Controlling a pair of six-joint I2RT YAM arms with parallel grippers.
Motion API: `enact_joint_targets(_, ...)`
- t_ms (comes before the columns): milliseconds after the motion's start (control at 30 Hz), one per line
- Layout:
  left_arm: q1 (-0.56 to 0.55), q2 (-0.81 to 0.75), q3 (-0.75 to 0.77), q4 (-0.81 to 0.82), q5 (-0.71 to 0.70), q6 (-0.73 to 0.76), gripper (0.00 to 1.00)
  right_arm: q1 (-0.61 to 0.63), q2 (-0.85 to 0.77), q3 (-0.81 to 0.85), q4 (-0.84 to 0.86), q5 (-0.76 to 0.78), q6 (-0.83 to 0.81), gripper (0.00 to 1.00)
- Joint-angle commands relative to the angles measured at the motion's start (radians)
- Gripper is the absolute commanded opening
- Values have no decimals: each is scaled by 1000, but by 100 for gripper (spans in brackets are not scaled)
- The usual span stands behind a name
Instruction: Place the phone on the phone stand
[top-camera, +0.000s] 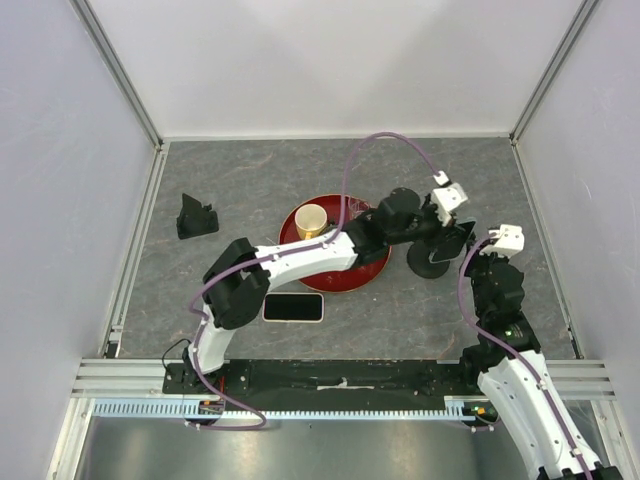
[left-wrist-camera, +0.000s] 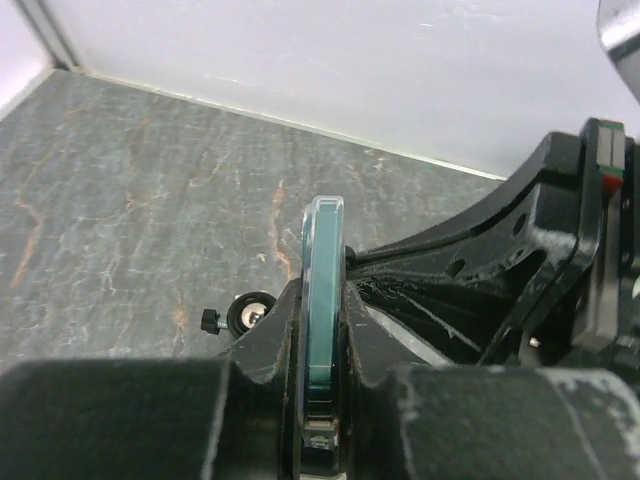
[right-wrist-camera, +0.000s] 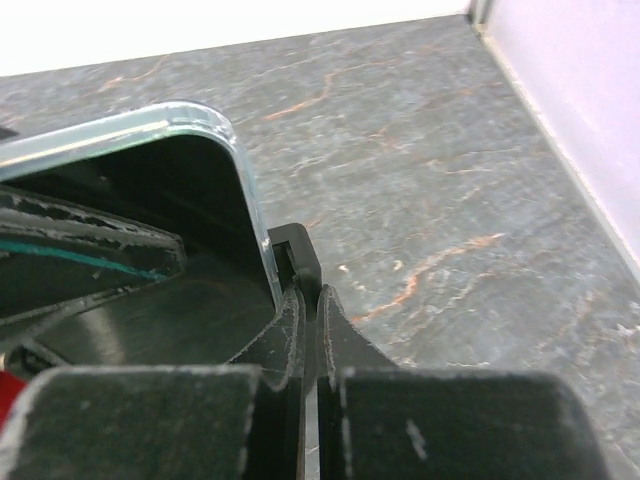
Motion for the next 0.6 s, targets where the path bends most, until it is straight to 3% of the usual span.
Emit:
enact_joint_targets(0, 22, 160, 154, -78, -681, 202, 2, 83, -15, 9, 49, -54, 106, 0)
enact_joint_targets(133, 16, 213, 228, -123, -664, 185, 2, 143, 15, 20, 51, -33, 130, 0)
enact_joint_targets(433, 31, 187, 163, -98, -533, 195, 2, 221, 60, 115, -68, -11, 221, 0)
enact_joint_targets(500, 45, 152, 108, -71, -488, 175, 2, 221, 74, 176, -149, 124, 274, 0)
enact_joint_targets(567, 53, 129, 71, -51, -433, 163, 2, 221, 121, 234, -327, 269, 342, 9)
